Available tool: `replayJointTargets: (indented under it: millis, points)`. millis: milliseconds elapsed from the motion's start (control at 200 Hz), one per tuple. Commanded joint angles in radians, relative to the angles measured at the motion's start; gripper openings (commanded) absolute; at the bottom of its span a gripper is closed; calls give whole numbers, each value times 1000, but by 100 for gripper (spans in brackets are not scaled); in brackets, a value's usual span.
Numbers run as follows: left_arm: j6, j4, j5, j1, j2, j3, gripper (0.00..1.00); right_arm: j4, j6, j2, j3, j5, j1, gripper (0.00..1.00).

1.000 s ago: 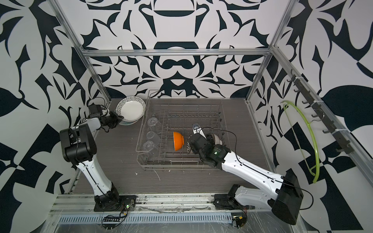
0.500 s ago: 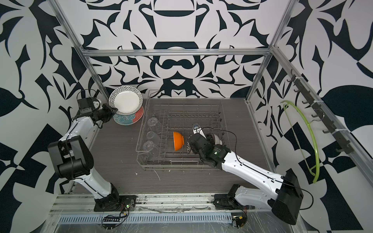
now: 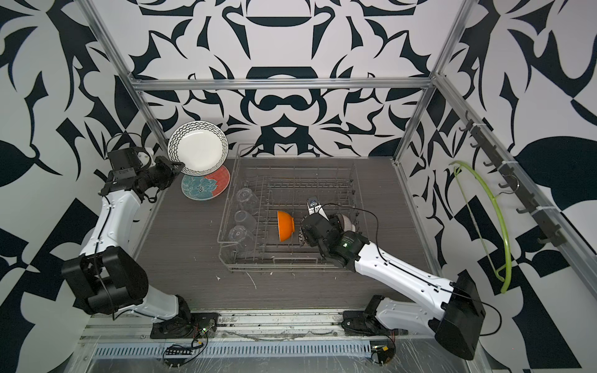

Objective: Load bowls into a dish rack
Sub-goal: Pick up the distractor from the corner of the board, then adjust the bowl.

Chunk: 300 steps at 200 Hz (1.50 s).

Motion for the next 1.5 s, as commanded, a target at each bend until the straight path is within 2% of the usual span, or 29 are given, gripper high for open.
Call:
replayJointTargets:
  millis: [0,160,285,525,880,1075,1230,1495]
  points:
    - [-3,36,67,-106,-111,44,0,58,-15,-13,75,-25,-1,83]
    - [-2,51,-25,-284,-230,-27,0,81,-63,22,207,-122,-45,84]
    - [-7,73,-118,-416,-307,-103,0,83,-92,58,318,-236,-122,84]
    - [-34,163,-217,-565,-370,-239,0,65,-102,81,473,-486,-268,89]
    - [-88,340,-277,-696,-325,-308,0,60,-81,109,512,-630,-316,91]
    - [-124,431,-286,-736,-318,-340,0,94,-43,123,483,-802,-414,89]
    - [-139,470,-287,-753,-317,-356,0,155,-26,127,448,-964,-472,81]
    - [-136,488,-304,-761,-313,-364,0,215,30,171,424,-1144,-487,71]
